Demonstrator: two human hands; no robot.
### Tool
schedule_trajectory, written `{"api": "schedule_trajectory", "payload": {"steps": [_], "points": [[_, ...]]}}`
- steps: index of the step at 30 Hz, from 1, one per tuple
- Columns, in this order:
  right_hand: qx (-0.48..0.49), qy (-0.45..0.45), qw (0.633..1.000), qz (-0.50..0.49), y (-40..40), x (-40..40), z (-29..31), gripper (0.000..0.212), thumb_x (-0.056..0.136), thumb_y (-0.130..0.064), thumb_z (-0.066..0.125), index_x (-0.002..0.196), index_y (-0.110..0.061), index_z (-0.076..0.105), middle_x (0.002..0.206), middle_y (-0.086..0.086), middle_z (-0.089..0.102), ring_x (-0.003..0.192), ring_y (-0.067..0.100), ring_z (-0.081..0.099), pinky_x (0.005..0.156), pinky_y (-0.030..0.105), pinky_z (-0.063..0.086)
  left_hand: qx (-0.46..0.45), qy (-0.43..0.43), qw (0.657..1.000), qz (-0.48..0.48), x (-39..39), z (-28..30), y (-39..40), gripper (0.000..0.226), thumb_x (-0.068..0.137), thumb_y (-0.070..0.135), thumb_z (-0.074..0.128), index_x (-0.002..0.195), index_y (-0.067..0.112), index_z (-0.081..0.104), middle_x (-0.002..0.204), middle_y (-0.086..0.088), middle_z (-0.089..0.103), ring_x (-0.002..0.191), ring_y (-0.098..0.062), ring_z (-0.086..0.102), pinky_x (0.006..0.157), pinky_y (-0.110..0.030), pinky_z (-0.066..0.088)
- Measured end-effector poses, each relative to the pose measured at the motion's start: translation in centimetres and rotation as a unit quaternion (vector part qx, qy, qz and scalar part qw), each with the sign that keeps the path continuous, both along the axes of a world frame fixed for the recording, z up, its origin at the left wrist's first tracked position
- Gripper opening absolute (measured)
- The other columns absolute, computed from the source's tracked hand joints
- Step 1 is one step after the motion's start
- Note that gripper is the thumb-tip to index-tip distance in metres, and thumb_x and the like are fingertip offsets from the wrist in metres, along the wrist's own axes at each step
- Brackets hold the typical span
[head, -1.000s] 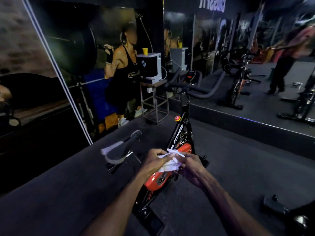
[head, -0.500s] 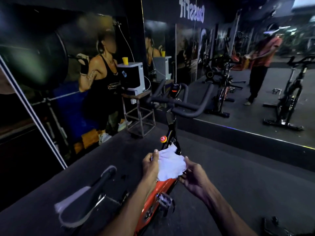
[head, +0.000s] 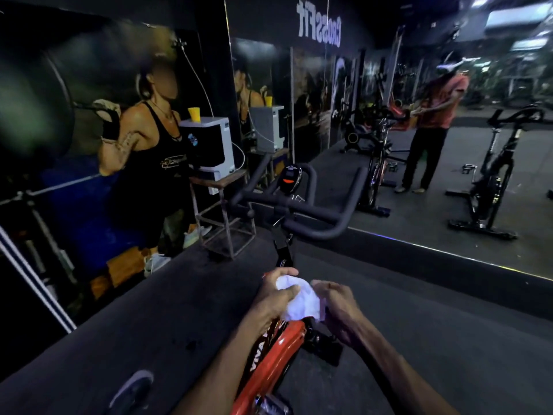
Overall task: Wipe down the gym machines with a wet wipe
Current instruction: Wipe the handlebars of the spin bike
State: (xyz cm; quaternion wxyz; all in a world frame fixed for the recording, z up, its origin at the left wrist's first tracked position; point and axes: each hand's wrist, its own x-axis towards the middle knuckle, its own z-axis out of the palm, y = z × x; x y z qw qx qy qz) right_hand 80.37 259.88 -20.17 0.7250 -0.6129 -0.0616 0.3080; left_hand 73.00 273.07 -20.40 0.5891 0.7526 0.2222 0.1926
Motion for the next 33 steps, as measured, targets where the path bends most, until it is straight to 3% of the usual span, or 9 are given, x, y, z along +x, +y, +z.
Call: {"api": "schedule_trajectory", "payload": {"steps": [3,6,12,18,20,23,27,30,33], "points": [[-0.094,-0.116,0.989,-0.003,2.0,3.9,-0.4,0.018,0.083,-0.004,0.072,0.066,-0.01,0.07,0.058,0.005,0.061,0.054,0.015,0.049,0.047,0.02,0.037,0.1,0.068,0.991,-0.048,3.7,0.2,3.8,0.023,0.081,0.006,0.066,0.101,0.016,0.068,0.1,0.003,0.066,0.096,-0.01,0.06,0.082,-0.01,0.047],[-0.141,-0.192,0.969,-0.058,4.0,7.6,-0.3,0.021,0.086,-0.013,0.074,0.067,-0.013,0.067,0.059,-0.002,0.062,0.056,0.01,0.049,0.052,0.021,0.038,0.147,0.095,0.984,-0.037,7.3,0.4,6.8,0.009,0.077,0.025,0.066,0.069,0.027,0.062,0.08,-0.003,0.069,0.079,-0.014,0.062,0.079,-0.037,0.055],[-0.089,-0.22,0.964,-0.122,7.5,11.6,0.2,0.024,0.091,-0.019,0.071,0.072,-0.012,0.059,0.064,0.003,0.061,0.061,0.012,0.05,0.06,0.027,0.042,0.105,0.017,0.994,0.031,12.4,1.6,10.0,0.06,0.064,0.067,0.058,0.085,0.012,0.071,0.084,-0.001,0.074,0.079,-0.02,0.068,0.074,-0.039,0.055],[-0.166,-0.269,0.938,-0.143,10.2,14.9,1.4,0.022,0.091,-0.031,0.068,0.086,-0.013,0.057,0.083,0.004,0.067,0.078,0.018,0.061,0.071,0.031,0.043,0.14,0.013,0.988,0.07,15.6,2.3,11.8,0.027,0.089,0.036,0.066,0.083,0.009,0.065,0.075,0.001,0.065,0.076,-0.021,0.063,0.061,-0.029,0.043],[-0.292,-0.316,0.89,-0.151,10.7,15.5,2.3,0.02,0.091,-0.033,0.065,0.098,-0.015,0.057,0.105,0.01,0.063,0.099,0.032,0.058,0.083,0.038,0.043,0.172,0.014,0.982,0.079,16.7,2.2,12.4,0.026,0.093,0.026,0.065,0.083,0.002,0.064,0.073,-0.001,0.062,0.073,-0.02,0.058,0.059,-0.03,0.033],[-0.438,-0.519,0.703,-0.211,11.8,16.4,2.7,0.026,0.076,-0.02,0.068,0.1,-0.013,0.059,0.109,0.015,0.052,0.093,0.038,0.053,0.075,0.044,0.044,0.188,0.023,0.979,0.073,18.1,1.9,13.2,0.021,0.092,0.02,0.066,0.08,0.004,0.062,0.072,0.001,0.061,0.072,-0.019,0.055,0.061,-0.028,0.034],[-0.284,-0.643,0.711,-0.025,15.2,15.6,0.3,0.029,0.082,-0.022,0.053,0.106,-0.007,0.059,0.099,0.014,0.058,0.085,0.037,0.058,0.071,0.042,0.046,0.16,0.041,0.982,0.093,19.1,1.7,13.8,0.012,0.091,0.019,0.067,0.083,0.012,0.062,0.072,0.007,0.06,0.073,-0.014,0.056,0.059,-0.013,0.038],[-0.355,-0.663,0.658,0.045,16.4,15.3,-2.0,0.057,0.087,-0.038,0.039,0.132,-0.004,0.05,0.119,0.012,0.059,0.103,0.031,0.056,0.089,0.043,0.046,0.157,0.056,0.977,0.137,19.2,1.4,14.9,0.012,0.094,0.024,0.064,0.092,0.013,0.059,0.083,0.001,0.064,0.083,-0.02,0.061,0.073,-0.029,0.045],[-0.401,-0.66,0.635,-0.017,16.8,15.6,-2.5,0.04,0.098,-0.049,0.039,0.108,-0.014,0.056,0.098,0.007,0.058,0.084,0.029,0.053,0.076,0.045,0.042,0.148,0.057,0.973,0.17,19.0,1.4,16.4,0.009,0.097,0.02,0.057,0.097,0.011,0.059,0.095,-0.006,0.067,0.09,-0.023,0.061,0.075,-0.028,0.04]]}}
